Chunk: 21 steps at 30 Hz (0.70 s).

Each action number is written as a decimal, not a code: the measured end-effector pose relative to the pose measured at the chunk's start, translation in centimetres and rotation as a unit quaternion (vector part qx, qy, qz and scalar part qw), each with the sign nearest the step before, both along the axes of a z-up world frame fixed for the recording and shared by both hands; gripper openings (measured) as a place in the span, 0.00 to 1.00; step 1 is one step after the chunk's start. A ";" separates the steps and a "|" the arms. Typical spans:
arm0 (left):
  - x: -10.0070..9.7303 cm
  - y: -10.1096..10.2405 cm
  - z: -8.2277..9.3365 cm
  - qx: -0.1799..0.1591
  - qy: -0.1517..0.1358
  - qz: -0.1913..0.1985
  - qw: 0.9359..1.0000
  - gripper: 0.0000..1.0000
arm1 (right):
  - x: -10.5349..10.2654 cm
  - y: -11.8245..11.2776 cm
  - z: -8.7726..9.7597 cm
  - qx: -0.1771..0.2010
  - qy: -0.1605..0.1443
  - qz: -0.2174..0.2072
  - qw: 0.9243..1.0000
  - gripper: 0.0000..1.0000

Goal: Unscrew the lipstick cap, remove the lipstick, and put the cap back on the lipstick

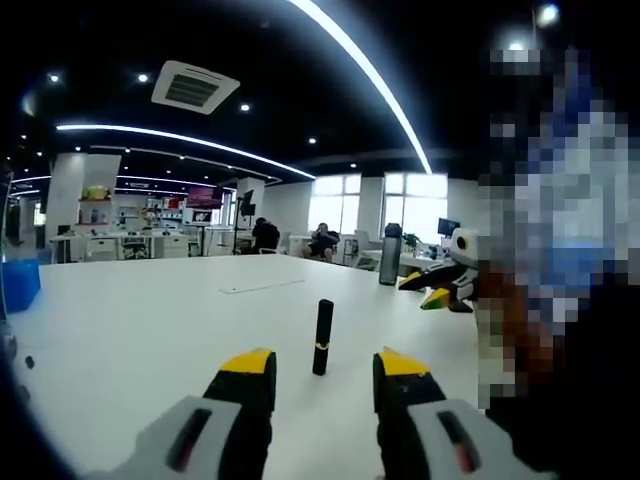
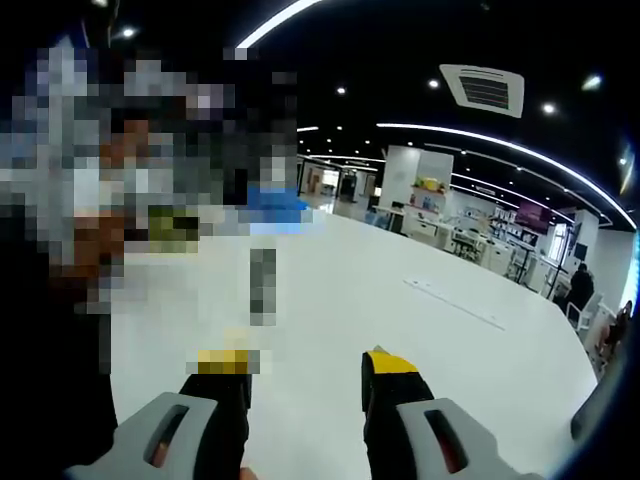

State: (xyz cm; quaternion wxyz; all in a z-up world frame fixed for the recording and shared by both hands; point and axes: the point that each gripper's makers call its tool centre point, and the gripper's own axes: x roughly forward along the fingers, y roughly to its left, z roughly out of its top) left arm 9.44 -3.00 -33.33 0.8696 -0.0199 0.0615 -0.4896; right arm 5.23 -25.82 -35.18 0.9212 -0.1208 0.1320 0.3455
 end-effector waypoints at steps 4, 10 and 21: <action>-0.2 0.1 0.1 -0.001 -0.001 0.000 1.000 0.40 | -0.3 0.2 0.1 -0.002 -0.002 0.004 1.000 0.43; -0.5 -0.1 0.2 -0.003 -0.002 -0.003 1.000 0.41 | -0.5 -0.1 0.4 0.000 -0.007 -0.002 1.000 0.43; -0.4 -0.2 -0.2 -0.005 0.007 -0.001 1.000 0.42 | -0.5 -0.1 0.2 -0.002 -0.004 -0.003 1.000 0.43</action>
